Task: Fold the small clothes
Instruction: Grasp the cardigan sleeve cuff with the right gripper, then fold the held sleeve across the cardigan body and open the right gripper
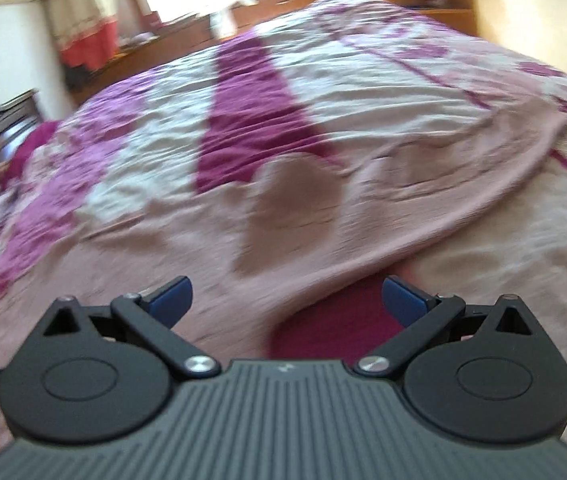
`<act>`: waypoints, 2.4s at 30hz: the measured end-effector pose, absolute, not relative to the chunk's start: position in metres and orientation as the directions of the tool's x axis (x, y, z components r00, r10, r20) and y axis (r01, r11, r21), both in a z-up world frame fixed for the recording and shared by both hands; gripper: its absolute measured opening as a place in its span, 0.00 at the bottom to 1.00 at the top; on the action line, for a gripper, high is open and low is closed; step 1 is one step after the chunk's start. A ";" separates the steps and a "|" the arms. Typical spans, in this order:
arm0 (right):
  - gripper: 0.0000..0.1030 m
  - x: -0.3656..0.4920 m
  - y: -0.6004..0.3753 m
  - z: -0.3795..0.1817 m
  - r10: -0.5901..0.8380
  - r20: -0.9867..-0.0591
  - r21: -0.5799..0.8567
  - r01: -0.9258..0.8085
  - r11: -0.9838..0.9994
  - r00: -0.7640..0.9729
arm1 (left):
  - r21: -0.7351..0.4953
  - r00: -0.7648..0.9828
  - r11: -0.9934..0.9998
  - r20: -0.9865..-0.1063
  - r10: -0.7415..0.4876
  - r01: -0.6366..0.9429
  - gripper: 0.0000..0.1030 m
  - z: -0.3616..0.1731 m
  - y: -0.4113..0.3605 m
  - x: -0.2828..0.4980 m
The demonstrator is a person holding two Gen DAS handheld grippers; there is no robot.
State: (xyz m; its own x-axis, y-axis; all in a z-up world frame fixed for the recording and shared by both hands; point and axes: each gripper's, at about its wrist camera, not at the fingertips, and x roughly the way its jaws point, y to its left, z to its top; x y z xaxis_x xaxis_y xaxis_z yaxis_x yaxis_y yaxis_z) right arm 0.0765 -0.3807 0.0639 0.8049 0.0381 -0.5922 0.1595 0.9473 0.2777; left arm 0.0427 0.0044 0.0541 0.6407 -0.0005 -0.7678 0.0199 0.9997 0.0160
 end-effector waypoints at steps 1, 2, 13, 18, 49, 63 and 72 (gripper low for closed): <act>1.00 0.081 -0.388 0.061 0.013 -0.595 0.269 0.184 0.945 0.803 | 0.019 0.639 1.000 -0.769 0.005 0.015 1.00 0.054 0.005 0.043; 1.00 0.085 -0.396 0.058 -0.005 -0.597 0.266 0.204 0.942 0.802 | 0.023 0.637 1.000 -0.771 0.011 0.010 1.00 0.053 0.005 0.044; 1.00 0.127 -0.462 0.030 -0.088 -0.592 0.320 0.334 0.886 0.801 | 0.047 0.610 0.999 -0.791 0.049 -0.018 1.00 0.044 0.007 0.050; 0.98 0.148 -0.482 0.024 -0.137 -0.554 0.327 0.366 0.871 0.821 | 0.049 0.594 0.999 -0.803 0.048 -0.015 1.00 0.038 0.008 0.049; 0.08 0.095 -0.348 0.163 -0.119 -0.336 0.147 0.177 0.973 0.934 | 0.043 0.677 0.995 -0.730 0.096 -0.094 1.00 0.078 0.070 0.023; 0.08 0.134 -0.175 0.125 0.110 -0.342 0.132 -0.069 0.989 0.933 | 0.006 0.707 0.979 -0.691 0.151 -0.203 1.00 0.100 0.142 -0.003; 0.12 0.147 -0.108 0.047 0.215 -0.542 0.144 -0.162 0.976 0.812 | -0.015 0.698 0.977 -0.702 0.140 -0.211 1.00 0.088 0.157 -0.004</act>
State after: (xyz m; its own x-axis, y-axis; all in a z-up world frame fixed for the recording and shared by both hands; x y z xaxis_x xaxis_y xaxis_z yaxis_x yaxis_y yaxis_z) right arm 0.1474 -0.1080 0.0474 0.8122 0.2147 -0.5424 -0.1618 0.9762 0.1443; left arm -0.0039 0.1569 0.0879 0.6978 0.1403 -0.7024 -0.2113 0.9773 -0.0147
